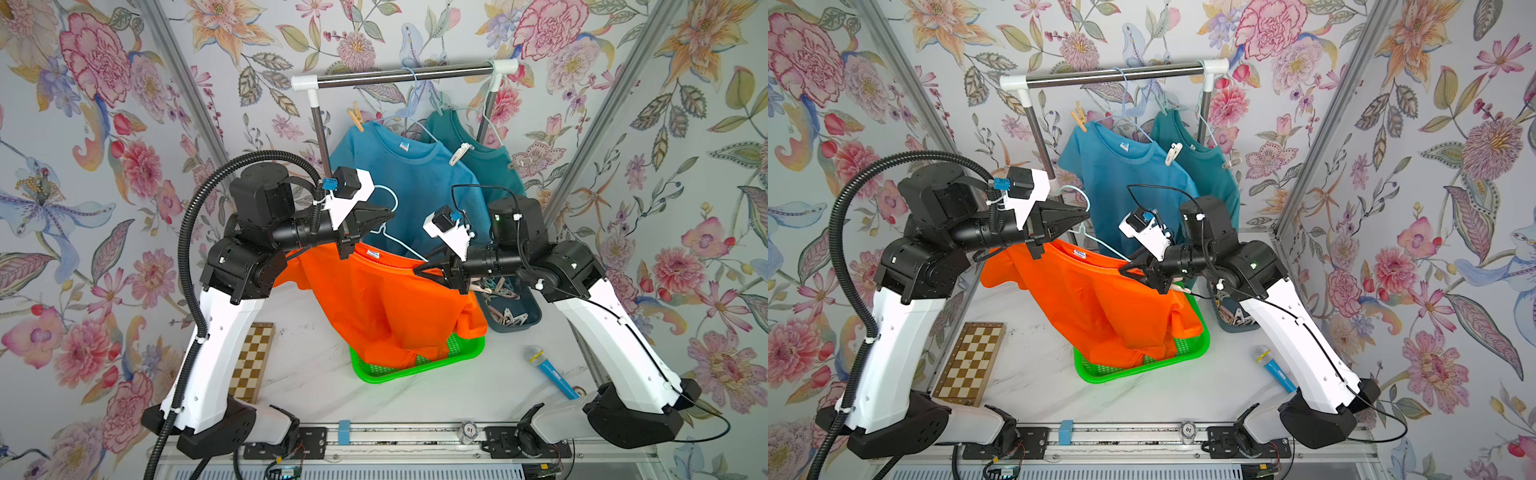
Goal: Use clothespins to secure the t-shirt on both sides of the hanger
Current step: Hang the hanger on the clothesline.
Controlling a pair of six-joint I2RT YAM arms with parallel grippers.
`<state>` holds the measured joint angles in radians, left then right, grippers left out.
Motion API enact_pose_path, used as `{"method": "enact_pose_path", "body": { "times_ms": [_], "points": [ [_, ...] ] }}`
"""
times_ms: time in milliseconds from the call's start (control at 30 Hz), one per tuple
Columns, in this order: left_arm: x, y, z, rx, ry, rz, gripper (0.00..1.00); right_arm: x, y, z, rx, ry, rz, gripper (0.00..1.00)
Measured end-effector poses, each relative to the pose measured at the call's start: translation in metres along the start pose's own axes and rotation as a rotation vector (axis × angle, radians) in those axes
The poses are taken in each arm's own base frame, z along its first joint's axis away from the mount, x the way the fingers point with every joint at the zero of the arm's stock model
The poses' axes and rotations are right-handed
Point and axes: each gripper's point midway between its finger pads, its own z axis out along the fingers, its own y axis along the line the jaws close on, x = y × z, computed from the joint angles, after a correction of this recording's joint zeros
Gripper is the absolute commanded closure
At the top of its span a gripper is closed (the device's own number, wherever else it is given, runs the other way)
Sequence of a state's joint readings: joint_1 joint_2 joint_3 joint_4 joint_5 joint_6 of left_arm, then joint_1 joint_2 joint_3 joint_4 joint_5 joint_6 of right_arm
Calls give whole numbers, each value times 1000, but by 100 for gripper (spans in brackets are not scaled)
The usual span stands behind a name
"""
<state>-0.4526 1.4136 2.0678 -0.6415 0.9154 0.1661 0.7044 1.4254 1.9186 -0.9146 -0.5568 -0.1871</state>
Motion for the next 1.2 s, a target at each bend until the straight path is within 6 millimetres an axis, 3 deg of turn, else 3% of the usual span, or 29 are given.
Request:
{"method": "enact_pose_path", "body": {
  "times_ms": [67, 100, 133, 233, 367, 467, 633, 767, 867, 1000, 1100, 1200],
  "points": [
    [-1, 1, 2, 9, -19, -12, 100, -2, 8, 0, -6, -10, -10, 100],
    [-1, 2, 4, 16, -29, -22, 93, -3, 13, 0, -7, -11, -21, 100],
    [-1, 3, 5, 22, -41, -33, 77, -4, 18, 1, -5, -12, -25, 100],
    [-1, 2, 8, 38, -70, -60, 1, -7, 26, 7, 4, -15, -37, 100],
    [10, 15, 9, -47, -55, -99, 0, -13, 16, 17, 68, -13, 2, 100],
    [19, 44, -9, -296, -18, -131, 0, -16, -1, 21, 146, -11, 41, 100],
    [18, 73, -81, -746, -24, -133, 0, -28, -24, 20, 254, -33, 82, 100],
    [4, 67, -142, -980, -104, -116, 0, -41, -57, 14, 392, -62, 129, 100],
    [-13, 59, -174, -1071, -173, -105, 0, -56, -86, 12, 519, -95, 159, 100],
    [-12, 59, -182, -1114, -182, -117, 0, -84, -119, 22, 649, -162, 173, 100],
    [13, 63, -172, -1111, -128, -148, 0, -101, -141, 37, 718, -213, 170, 100],
    [40, 64, -162, -1097, -62, -184, 0, -104, -161, 56, 767, -235, 173, 100]
  ]
}}
